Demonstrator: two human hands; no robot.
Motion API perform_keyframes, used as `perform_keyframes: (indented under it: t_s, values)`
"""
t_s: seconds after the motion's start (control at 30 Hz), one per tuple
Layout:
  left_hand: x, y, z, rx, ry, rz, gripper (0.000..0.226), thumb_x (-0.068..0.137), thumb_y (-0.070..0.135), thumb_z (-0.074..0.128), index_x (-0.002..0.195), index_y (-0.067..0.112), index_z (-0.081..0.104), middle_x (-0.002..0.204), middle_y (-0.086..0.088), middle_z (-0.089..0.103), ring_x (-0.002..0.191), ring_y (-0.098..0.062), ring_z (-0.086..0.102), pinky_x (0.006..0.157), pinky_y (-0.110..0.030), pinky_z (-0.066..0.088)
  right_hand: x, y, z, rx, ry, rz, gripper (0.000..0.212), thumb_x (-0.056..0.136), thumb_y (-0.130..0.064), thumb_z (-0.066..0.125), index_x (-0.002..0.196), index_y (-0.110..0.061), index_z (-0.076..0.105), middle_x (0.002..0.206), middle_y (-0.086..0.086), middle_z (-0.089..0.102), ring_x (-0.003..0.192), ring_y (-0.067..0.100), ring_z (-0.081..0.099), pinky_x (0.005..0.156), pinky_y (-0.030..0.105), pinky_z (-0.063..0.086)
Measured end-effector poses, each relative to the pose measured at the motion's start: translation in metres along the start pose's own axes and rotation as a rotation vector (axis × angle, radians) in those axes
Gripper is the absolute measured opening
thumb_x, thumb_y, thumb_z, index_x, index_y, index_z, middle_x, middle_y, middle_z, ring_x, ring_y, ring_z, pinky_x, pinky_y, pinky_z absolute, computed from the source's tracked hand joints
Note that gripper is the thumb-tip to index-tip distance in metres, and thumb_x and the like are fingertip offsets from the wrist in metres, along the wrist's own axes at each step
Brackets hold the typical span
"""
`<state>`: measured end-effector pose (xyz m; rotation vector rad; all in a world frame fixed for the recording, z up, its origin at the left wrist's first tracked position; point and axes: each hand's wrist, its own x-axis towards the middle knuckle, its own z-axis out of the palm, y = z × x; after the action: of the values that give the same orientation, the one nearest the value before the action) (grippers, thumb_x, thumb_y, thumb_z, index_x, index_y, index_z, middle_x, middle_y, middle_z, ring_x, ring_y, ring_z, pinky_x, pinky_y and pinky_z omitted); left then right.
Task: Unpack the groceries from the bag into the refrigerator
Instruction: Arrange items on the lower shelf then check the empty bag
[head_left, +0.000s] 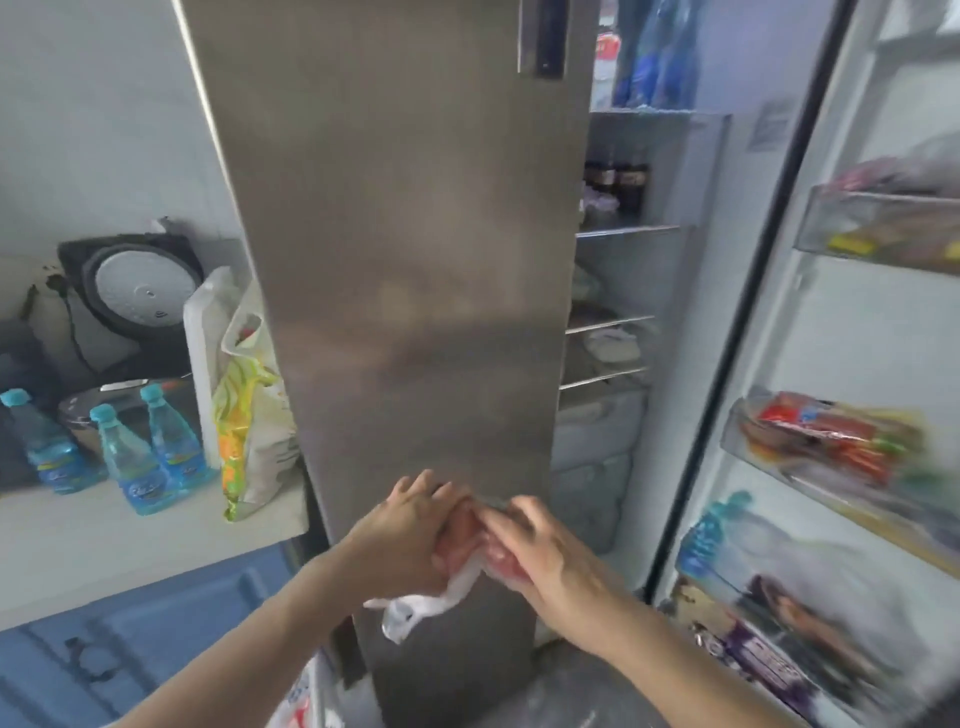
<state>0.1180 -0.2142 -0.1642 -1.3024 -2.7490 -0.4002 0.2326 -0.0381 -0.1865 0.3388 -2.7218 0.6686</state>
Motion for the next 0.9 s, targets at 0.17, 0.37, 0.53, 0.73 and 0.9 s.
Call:
perform_keyframes:
  t_s: [0.17,0.37,0.53,0.73,0.9]
  values:
    - [0.088,0.052,0.012,-0.121,-0.078,0.088,0.044,0.074,0.059,0.054,0.113,0.044,0.043,0.105,0.016,0.043,0.102,-0.010,0.046,0.088,-0.028,0.046,-0.013,0.074,-0.054,0.091,-0.003,0.153,0.075,0.084,-0.020,0.069,0.140,-0.046,0.027,0.119,-0.010,0.040,0.100,0.003,0.055,0.090,0.023,0.047]
    - [0.192,0.081,0.029,-0.154,-0.098,0.179,0.048,0.071,0.057,0.057,0.114,0.042,0.043,0.107,0.015,0.042,0.103,-0.010,0.043,0.084,-0.024,0.041,0.009,0.168,-0.091,0.086,0.033,0.247,0.075,0.081,-0.022,0.073,0.141,-0.041,0.031,0.122,-0.008,0.040,0.109,0.004,0.053,0.093,0.026,0.047]
    - [0.267,0.094,0.038,-0.148,-0.084,0.201,0.055,0.067,0.051,0.060,0.117,0.037,0.041,0.111,0.011,0.040,0.105,-0.016,0.042,0.090,-0.031,0.046,0.031,0.226,-0.125,0.043,0.050,0.278,0.072,0.084,-0.023,0.070,0.140,-0.044,0.030,0.123,-0.015,0.036,0.110,0.003,0.053,0.093,0.025,0.049]
    - [0.336,0.116,0.049,-0.207,-0.059,0.168,0.067,0.066,0.050,0.055,0.130,0.034,0.039,0.120,0.006,0.041,0.110,-0.018,0.040,0.094,-0.023,0.036,0.053,0.288,-0.163,0.093,0.072,0.331,0.068,0.084,-0.026,0.067,0.136,-0.053,0.033,0.121,-0.017,0.038,0.110,-0.001,0.050,0.091,0.018,0.043]
    - [0.390,0.119,0.060,-0.215,0.001,0.115,0.072,0.065,0.047,0.052,0.133,0.030,0.039,0.118,0.003,0.043,0.105,-0.022,0.045,0.099,-0.032,0.040,0.083,0.344,-0.187,0.147,0.054,0.327,0.070,0.080,-0.027,0.071,0.132,-0.058,0.035,0.120,-0.019,0.040,0.113,-0.002,0.048,0.091,0.012,0.040]
